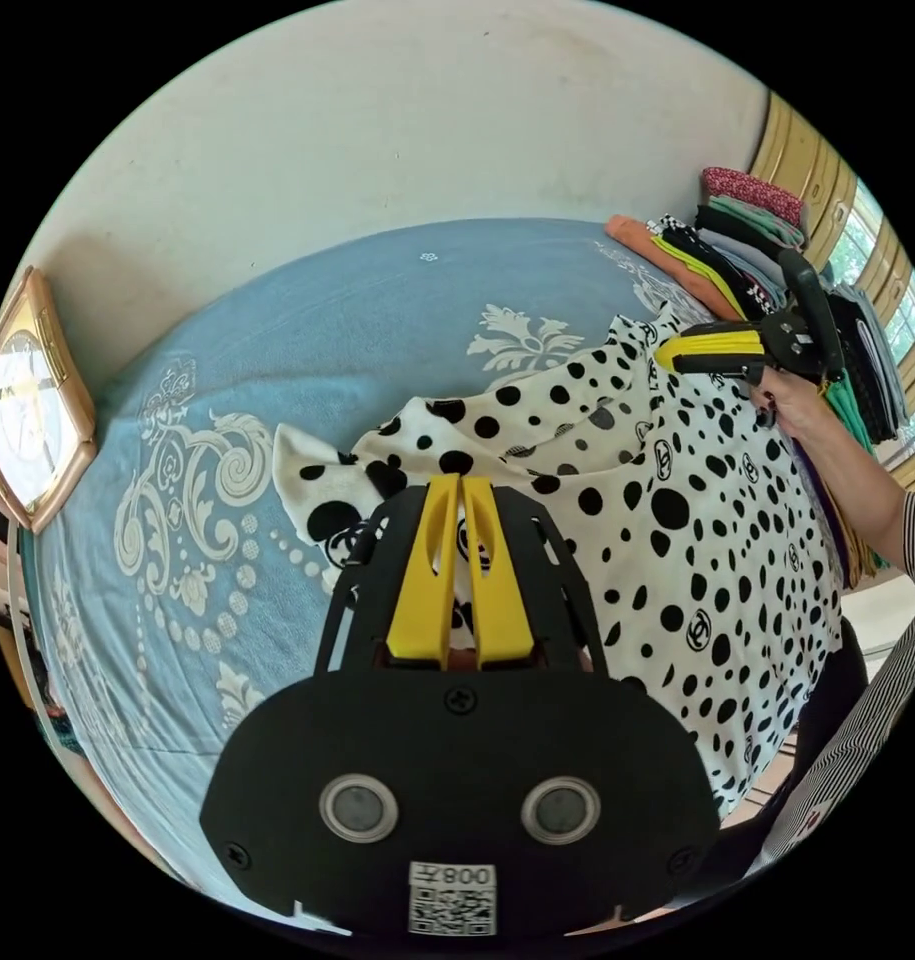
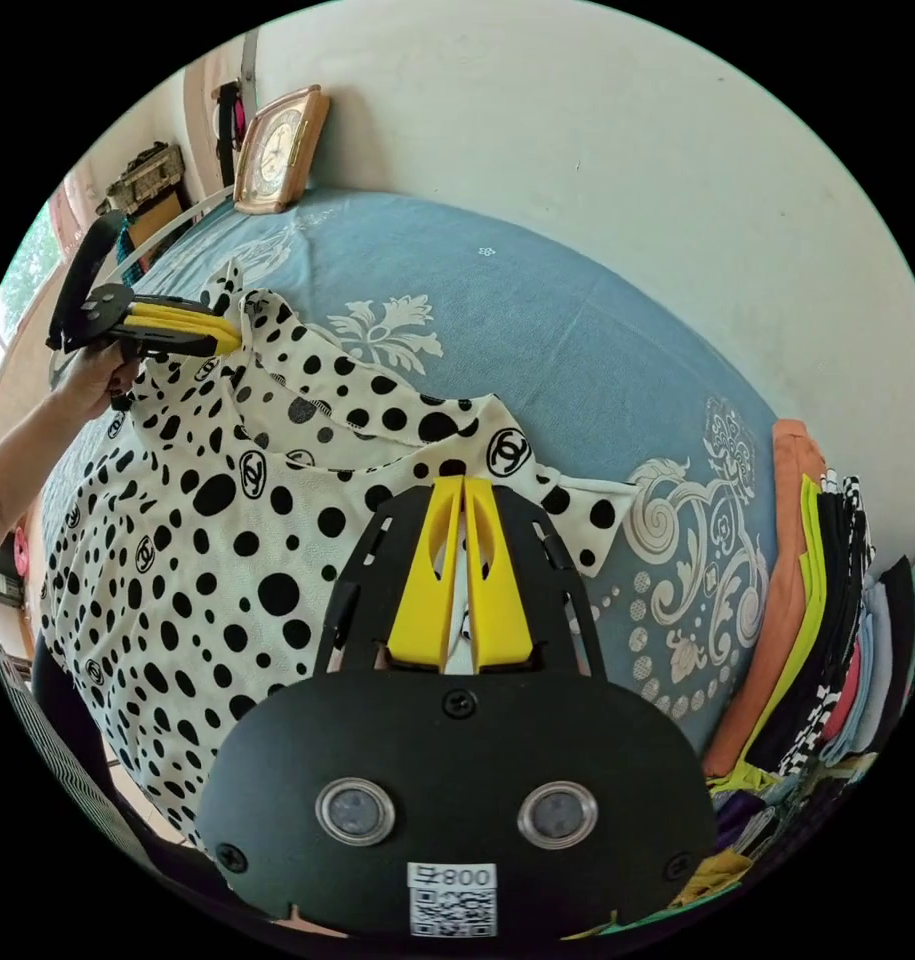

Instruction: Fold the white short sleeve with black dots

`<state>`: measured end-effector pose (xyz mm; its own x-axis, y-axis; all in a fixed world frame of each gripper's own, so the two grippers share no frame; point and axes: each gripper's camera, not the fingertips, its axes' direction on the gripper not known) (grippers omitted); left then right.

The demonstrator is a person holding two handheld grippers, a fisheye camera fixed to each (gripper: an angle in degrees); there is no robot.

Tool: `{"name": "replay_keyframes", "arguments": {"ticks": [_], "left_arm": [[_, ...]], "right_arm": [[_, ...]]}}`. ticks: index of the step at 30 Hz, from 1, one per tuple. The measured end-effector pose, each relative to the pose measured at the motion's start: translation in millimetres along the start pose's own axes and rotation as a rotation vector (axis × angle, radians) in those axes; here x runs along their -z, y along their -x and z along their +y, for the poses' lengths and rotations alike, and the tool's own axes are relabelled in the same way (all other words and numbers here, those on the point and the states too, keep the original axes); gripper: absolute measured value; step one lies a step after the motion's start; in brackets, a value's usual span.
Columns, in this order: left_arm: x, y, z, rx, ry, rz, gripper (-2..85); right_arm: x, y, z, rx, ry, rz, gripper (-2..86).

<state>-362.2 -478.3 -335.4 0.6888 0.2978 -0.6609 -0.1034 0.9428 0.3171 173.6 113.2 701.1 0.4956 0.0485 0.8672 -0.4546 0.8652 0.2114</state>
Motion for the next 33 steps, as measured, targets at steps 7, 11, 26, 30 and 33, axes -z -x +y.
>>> {"name": "replay_keyframes", "arguments": {"ticks": [7, 11, 26, 30, 33], "left_arm": [[30.0, -11.6, 0.4, 0.039, -0.086, -0.037, 0.3], [22.5, -10.8, -13.0, 0.064, -0.027, -0.010, 0.2], [60.8, -20.8, -26.2, 0.093, -0.001, -0.073, 0.2], [95.5, -20.0, -21.5, 0.129, -0.076, -0.021, 0.2], [120.9, -23.0, -10.3, 0.141, -0.126, -0.022, 0.2]], "right_arm": [[29.5, -36.9, 5.3, -0.101, -0.051, -0.069, 0.1], [31.9, -58.2, 1.0, -0.145, -0.009, -0.147, 0.1], [66.9, -118.4, 7.1, -0.285, -0.026, -0.135, 0.1], [75.6, -132.8, 11.2, -0.341, -0.056, -0.235, 0.1], [101.8, -127.5, 18.6, -0.332, -0.121, -0.224, 0.1]]}}
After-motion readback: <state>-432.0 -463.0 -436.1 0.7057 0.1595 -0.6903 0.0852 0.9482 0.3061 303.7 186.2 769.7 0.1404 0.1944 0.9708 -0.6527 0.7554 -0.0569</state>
